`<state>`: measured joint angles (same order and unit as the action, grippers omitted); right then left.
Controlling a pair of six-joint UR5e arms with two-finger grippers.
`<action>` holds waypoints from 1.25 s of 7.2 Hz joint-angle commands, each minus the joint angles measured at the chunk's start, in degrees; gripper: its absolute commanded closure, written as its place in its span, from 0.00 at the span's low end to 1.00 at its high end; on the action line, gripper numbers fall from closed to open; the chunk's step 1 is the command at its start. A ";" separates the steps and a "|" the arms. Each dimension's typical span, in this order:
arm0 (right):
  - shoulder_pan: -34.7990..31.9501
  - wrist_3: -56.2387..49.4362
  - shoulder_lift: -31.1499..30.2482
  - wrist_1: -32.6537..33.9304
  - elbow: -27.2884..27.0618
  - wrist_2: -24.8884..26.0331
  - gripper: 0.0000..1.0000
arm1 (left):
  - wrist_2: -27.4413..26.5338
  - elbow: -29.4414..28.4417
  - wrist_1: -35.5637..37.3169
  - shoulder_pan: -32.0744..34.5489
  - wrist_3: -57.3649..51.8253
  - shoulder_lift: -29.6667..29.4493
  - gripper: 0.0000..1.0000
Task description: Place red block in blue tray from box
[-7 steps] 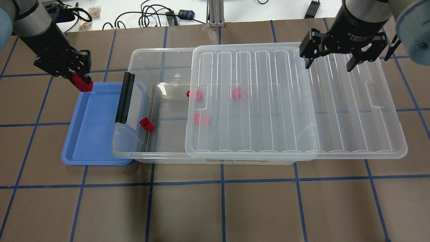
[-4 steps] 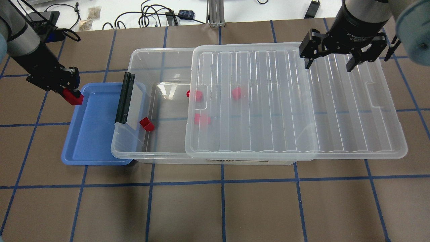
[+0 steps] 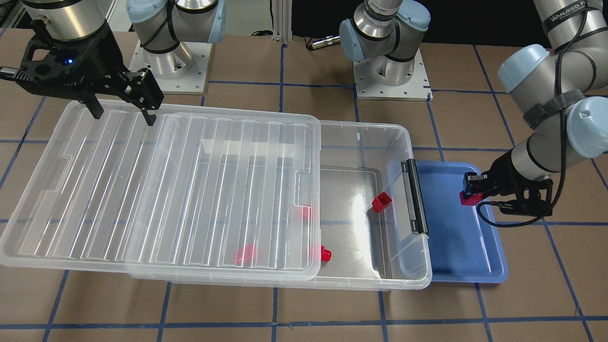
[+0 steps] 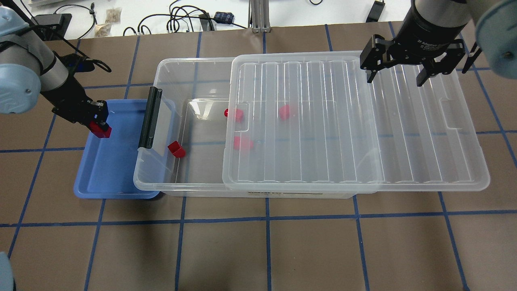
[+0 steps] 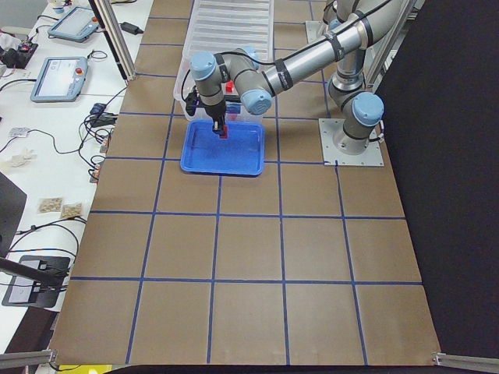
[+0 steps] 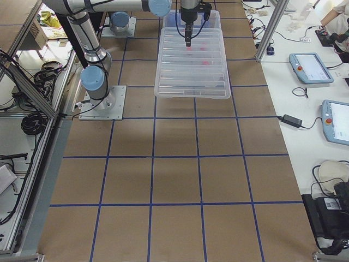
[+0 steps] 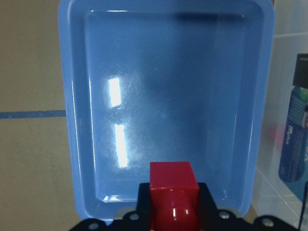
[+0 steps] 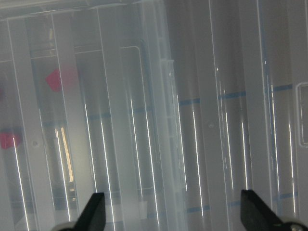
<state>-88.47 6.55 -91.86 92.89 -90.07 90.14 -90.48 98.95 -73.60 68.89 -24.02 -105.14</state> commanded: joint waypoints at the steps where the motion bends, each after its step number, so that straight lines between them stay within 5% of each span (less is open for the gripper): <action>1: 0.31 -0.40 0.19 0.10 -0.01 0.03 0.00 | 0.04 1.68 2.58 -0.16 -0.24 -2.52 1.00; 5: 1.79 -1.27 0.45 0.45 -0.10 0.46 0.00 | 0.04 1.95 4.69 -0.24 -0.24 -6.83 1.00; 7: 10.02 -13.61 0.45 0.28 -0.19 1.96 0.00 | 0.04 1.95 5.48 -0.24 -0.33 -8.06 0.96; 8: 14.33 -19.24 0.37 0.19 -0.28 1.53 0.00 | -0.05 2.03 5.48 -0.24 -0.33 -8.50 0.61; 9: 17.24 -24.69 0.63 0.36 -0.54 1.79 0.00 | -0.05 2.12 5.48 -0.24 -0.33 -8.68 0.48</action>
<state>-75.48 -11.30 -91.40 93.16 -90.38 91.80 -90.49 100.99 -68.16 68.65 -24.34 -113.44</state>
